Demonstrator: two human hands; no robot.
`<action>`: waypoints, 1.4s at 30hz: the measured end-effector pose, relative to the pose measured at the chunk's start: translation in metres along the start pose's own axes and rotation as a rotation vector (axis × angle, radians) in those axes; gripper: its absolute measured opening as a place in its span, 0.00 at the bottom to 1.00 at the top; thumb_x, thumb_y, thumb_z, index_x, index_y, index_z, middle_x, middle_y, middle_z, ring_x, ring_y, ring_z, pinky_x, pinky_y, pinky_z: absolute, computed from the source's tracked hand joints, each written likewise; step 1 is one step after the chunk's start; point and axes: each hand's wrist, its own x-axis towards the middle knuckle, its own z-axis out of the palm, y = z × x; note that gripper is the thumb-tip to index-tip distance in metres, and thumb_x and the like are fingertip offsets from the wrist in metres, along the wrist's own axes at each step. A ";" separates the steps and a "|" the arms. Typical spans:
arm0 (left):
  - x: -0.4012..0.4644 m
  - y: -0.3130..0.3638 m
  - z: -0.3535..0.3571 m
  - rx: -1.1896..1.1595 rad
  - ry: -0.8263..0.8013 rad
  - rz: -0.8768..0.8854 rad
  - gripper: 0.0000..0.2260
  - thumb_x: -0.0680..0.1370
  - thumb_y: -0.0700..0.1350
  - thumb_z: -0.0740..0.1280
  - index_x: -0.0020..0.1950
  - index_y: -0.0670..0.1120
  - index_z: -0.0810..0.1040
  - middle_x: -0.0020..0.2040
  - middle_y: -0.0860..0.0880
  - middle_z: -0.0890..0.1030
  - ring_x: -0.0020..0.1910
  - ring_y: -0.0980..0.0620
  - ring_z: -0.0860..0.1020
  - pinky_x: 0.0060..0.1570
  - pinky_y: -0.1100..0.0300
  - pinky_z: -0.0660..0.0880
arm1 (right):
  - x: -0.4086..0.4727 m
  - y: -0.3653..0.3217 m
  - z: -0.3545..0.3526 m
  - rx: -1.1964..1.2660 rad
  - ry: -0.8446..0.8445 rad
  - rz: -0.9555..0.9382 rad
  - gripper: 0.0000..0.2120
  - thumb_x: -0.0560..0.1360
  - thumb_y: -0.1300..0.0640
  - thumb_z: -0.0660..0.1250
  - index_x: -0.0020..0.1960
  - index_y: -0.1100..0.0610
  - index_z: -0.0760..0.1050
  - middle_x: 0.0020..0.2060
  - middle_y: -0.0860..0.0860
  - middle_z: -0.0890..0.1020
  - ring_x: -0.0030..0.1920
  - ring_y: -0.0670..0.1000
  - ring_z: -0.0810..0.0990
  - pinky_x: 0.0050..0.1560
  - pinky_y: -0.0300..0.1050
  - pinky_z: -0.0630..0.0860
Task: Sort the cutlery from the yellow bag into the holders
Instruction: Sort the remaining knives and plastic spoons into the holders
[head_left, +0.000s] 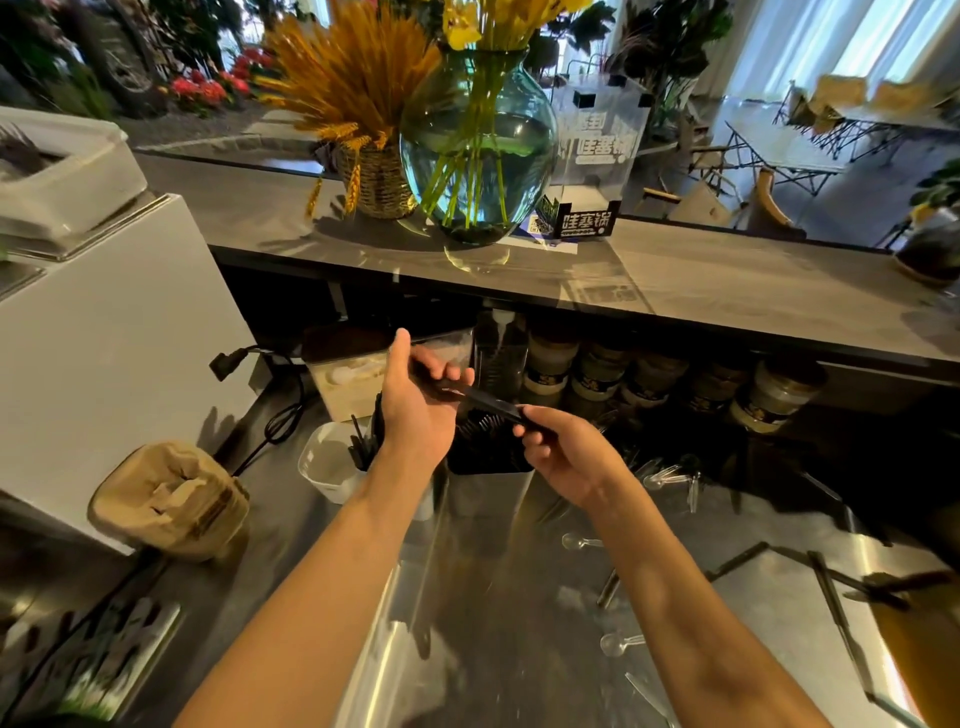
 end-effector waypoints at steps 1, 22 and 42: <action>0.001 0.001 -0.001 0.013 -0.008 -0.005 0.21 0.83 0.55 0.58 0.34 0.45 0.68 0.31 0.49 0.67 0.32 0.50 0.70 0.46 0.52 0.72 | 0.002 0.000 0.002 0.054 0.044 0.018 0.08 0.81 0.65 0.61 0.54 0.67 0.77 0.37 0.56 0.77 0.31 0.45 0.72 0.26 0.32 0.69; 0.039 0.055 -0.014 1.257 -0.132 0.347 0.03 0.80 0.39 0.68 0.51 0.45 0.79 0.48 0.48 0.81 0.46 0.53 0.84 0.46 0.57 0.83 | 0.032 0.009 -0.013 -0.189 0.254 -0.337 0.12 0.82 0.55 0.65 0.63 0.57 0.78 0.46 0.50 0.82 0.46 0.47 0.81 0.51 0.44 0.79; 0.037 -0.073 -0.065 1.870 -0.315 0.476 0.19 0.82 0.47 0.63 0.72 0.43 0.71 0.68 0.43 0.76 0.68 0.43 0.73 0.68 0.48 0.69 | -0.004 0.018 -0.041 -0.221 0.375 -0.288 0.10 0.82 0.60 0.62 0.60 0.55 0.80 0.46 0.50 0.83 0.44 0.48 0.80 0.42 0.43 0.77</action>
